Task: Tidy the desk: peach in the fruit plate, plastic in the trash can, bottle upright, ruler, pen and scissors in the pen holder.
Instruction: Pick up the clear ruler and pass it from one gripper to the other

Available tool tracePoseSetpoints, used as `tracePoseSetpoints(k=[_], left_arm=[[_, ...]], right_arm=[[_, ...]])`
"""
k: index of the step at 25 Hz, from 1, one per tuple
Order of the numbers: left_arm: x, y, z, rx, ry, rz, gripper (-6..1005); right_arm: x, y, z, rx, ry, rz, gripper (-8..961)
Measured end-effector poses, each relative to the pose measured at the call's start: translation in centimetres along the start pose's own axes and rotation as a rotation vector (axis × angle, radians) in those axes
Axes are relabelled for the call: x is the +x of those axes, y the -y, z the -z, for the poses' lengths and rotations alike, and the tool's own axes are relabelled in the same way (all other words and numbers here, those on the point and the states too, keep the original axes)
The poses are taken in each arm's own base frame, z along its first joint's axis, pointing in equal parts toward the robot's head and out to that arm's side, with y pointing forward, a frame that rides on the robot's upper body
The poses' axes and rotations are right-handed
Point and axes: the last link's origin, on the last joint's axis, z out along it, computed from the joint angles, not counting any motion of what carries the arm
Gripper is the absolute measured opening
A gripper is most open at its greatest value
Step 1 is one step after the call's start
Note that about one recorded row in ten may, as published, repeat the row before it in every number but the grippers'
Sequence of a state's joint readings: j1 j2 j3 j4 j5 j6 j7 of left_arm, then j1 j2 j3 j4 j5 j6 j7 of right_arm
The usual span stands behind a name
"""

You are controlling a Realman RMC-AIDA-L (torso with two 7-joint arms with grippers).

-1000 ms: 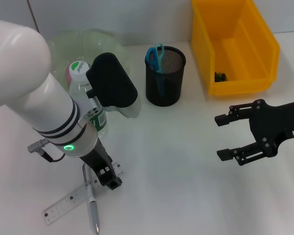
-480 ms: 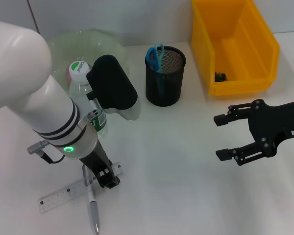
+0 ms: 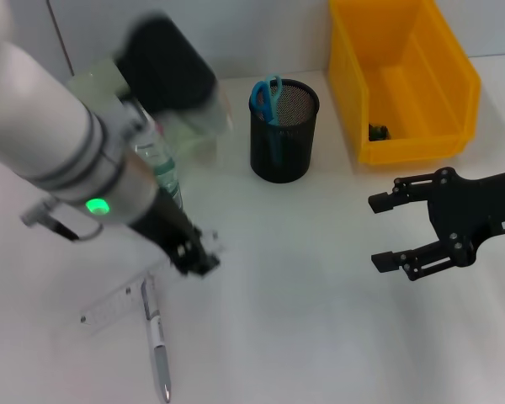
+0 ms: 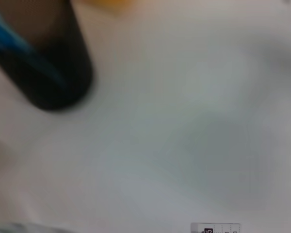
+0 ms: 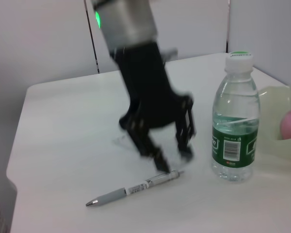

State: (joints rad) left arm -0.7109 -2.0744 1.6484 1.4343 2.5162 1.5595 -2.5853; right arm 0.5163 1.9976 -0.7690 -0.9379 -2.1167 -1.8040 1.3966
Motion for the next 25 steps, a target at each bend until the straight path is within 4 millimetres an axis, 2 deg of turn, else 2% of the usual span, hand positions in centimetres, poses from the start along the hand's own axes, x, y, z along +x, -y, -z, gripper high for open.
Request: tracePoseSetpoints(k=[4,6,7,8,13,18,20,22,25], left_arm=[[0.8,0.8,3.7,-0.002,-0.164,0.101,398],[1.0,0.7,5.2,-0.045,-0.26,0.135,399],[1.1,0.6,6.5,-0.106,-0.366,0.164,399],[1.1,0.6,6.5,-0.106,-0.366,0.164,399],[1.3,0.0,9.5,-0.278,-0.65,0.183,402],[1.4,0.4,9.7,-0.236,-0.81,0.201,404],[1.4,0.4,9.7,-0.236,-0.81,0.201,405],[1.4,0.6,8.8,-0.148,-0.901,0.227,406],[1.4,0.6,8.8,-0.148,-0.901,0.227,407]], right_arm=[[0.1,0.0,0.3,0.016,0.003,-0.005,826],[0.2,0.1,0.6,0.031,0.012,-0.011,826],[0.2,0.2,0.7,0.038,0.016,-0.014,826],[0.3,0.2,0.9,0.044,0.021,-0.016,826],[0.4,0.2,1.0,0.055,0.028,-0.02,826],[0.5,0.2,1.3,0.074,0.047,-0.032,826],[0.6,0.1,1.3,0.084,0.056,-0.039,826],[0.8,0.1,1.5,0.096,0.062,-0.047,826],[1.1,0.1,1.6,0.113,0.075,-0.06,826]])
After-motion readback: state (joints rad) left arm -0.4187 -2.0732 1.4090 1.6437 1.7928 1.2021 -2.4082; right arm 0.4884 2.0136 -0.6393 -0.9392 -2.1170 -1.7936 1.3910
